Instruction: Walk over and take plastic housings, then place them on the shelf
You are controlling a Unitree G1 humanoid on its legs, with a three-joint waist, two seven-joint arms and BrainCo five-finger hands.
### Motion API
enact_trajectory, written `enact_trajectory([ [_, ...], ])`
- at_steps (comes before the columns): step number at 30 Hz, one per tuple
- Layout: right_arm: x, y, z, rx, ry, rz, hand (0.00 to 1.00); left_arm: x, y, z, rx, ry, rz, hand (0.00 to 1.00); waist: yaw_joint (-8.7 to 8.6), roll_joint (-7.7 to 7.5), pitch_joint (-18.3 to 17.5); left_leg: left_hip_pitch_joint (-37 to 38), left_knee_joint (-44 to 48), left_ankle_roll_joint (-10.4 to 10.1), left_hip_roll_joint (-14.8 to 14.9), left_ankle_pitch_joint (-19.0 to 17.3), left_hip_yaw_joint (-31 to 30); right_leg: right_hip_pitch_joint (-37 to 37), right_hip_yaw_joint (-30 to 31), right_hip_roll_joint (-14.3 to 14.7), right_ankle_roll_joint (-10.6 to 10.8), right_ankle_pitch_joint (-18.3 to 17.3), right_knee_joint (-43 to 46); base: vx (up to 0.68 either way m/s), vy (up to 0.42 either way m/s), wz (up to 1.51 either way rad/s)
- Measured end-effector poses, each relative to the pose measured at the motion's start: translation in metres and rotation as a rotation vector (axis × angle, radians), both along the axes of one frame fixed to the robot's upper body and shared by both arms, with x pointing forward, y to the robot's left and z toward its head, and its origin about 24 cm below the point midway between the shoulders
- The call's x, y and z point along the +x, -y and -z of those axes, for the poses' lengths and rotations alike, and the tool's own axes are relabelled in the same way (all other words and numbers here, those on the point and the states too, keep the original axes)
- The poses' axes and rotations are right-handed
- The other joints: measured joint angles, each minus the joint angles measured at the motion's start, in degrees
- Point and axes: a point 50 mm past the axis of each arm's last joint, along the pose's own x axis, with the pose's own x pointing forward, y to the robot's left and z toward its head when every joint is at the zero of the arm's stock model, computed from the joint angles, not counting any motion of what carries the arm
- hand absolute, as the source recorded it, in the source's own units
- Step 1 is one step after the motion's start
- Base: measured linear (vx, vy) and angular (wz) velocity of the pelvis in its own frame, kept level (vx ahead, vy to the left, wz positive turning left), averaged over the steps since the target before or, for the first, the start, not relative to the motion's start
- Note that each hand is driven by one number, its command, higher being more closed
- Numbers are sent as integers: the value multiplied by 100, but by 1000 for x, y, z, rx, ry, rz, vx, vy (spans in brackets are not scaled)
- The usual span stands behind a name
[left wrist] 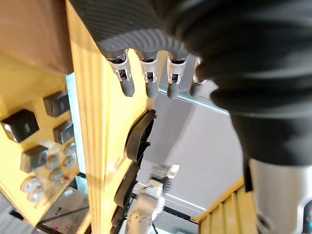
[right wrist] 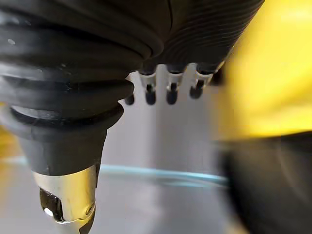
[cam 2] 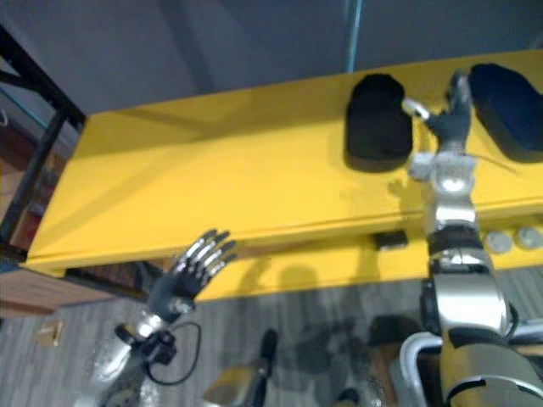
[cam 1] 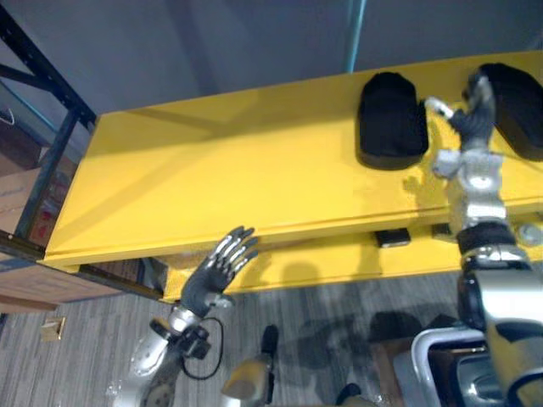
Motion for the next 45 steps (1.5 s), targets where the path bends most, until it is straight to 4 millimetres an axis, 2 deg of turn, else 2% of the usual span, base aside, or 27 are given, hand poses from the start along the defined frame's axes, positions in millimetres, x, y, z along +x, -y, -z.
enact_trajectory([
  [2, -4, -21, -10, -46, 95, -22, 0, -1, 1, 1, -6, -7, -1, 0, -13, 3, 0, 38, 0, -17, 14, 11, 18, -9, 15, 1, -22, -24, 54, -20, -3, -8],
  [8, -3, -70, 17, -195, 61, -97, 0, -4, 4, 2, -50, -20, -44, 0, -14, 27, -8, 87, -1, -23, 4, 16, 64, -89, 65, -63, -24, -135, 294, -13, 7, -3],
  [11, -5, -92, 22, -283, 78, -118, 0, -5, 4, 3, -54, -26, -57, 0, -11, 29, -7, 83, 0, -22, -15, 17, 65, -94, 64, -87, -16, -130, 298, 0, 0, 0],
  [14, -6, -108, 22, -256, 63, -247, 0, -4, 6, 3, -73, -27, -68, 0, -4, 29, -7, 86, 1, -21, -44, 18, 63, -92, 63, -137, 11, -118, 305, 0, 0, 0],
  [17, -2, -120, 34, -200, -53, -420, 0, -4, 6, 3, -66, -26, -74, 0, -2, 29, -7, 84, 1, -20, -64, 19, 61, -94, 62, -146, 14, -117, 308, 0, 0, 0],
  [19, 3, -129, 49, -130, -164, -542, 0, -4, 6, 2, -66, -28, -82, 0, 1, 33, -6, 85, 1, -20, -74, 20, 59, -96, 61, -146, 14, -118, 315, 0, 0, 0],
  [24, 8, -133, 68, -71, -274, -629, 0, -4, 7, -2, -76, -8, -84, 0, 9, 37, -3, 82, 1, -12, -89, 27, 46, -104, 56, -152, 9, -122, 336, 0, 0, 0],
  [31, 13, -127, 85, -44, -400, -583, 0, 0, 8, -5, -78, 6, -79, 0, 20, 58, 5, -41, 1, -34, -20, 14, -9, -166, 31, -96, 28, -108, 302, -14, -9, 3],
  [39, 17, -108, 88, -12, -426, -420, 0, 5, 9, 1, -73, -21, -86, 0, 26, 63, 2, -9, 2, -34, 54, 37, 103, -182, 128, -39, 10, -118, 298, 3, -27, -6],
  [45, 17, -101, 88, 7, -426, -365, 0, 6, 9, 1, -74, -26, -94, 0, 5, 68, -1, -7, 1, -46, 107, 28, 125, -195, 161, 35, -9, -118, 299, -14, -19, -2],
])
